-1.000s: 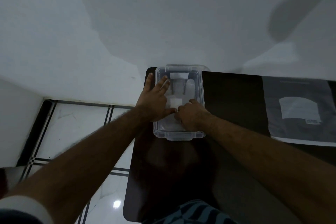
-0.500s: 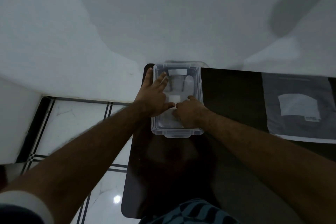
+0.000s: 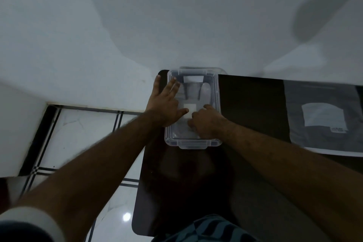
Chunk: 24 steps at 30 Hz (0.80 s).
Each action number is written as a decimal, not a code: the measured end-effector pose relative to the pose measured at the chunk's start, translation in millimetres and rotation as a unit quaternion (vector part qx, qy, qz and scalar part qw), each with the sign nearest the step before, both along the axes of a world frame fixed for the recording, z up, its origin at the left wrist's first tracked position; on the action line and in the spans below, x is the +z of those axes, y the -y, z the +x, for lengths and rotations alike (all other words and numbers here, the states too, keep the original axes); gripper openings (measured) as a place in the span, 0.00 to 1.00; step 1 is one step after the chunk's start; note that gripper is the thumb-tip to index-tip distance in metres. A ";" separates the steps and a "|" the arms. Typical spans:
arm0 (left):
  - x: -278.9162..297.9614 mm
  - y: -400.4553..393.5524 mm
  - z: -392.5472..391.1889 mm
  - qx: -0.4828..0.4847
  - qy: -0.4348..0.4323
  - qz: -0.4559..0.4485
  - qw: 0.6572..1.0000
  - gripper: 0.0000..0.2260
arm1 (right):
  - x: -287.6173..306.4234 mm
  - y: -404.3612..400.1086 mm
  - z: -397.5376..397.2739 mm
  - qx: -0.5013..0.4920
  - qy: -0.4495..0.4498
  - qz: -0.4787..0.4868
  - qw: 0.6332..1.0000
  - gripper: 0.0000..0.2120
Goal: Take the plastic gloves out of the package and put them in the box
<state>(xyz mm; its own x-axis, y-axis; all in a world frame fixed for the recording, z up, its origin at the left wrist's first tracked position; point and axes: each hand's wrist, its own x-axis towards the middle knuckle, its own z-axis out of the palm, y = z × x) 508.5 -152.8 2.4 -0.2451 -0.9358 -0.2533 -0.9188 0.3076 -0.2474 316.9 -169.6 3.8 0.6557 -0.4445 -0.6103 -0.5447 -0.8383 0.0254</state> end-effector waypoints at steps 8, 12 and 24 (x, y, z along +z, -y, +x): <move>3.4 -2.1 -6.8 -0.008 -0.010 -0.050 0.999 0.34 | 3.0 -0.6 0.8 0.019 0.015 -0.023 0.999 0.21; -2.6 2.4 -8.7 -0.052 0.009 -0.009 0.999 0.33 | 6.2 -0.5 0.8 0.012 0.038 -0.041 0.998 0.20; 12.6 -22.5 -17.7 -0.059 0.028 0.060 0.996 0.21 | 14.5 0.0 -6.2 -0.004 0.032 -0.039 0.999 0.21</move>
<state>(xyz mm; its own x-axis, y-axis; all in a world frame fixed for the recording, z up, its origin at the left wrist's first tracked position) 490.8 -130.3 15.0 -0.3349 -0.8629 -0.3785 -0.8599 0.4441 -0.2516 310.8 -169.6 18.3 0.6886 -0.4948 -0.5301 -0.5539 -0.8307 0.0558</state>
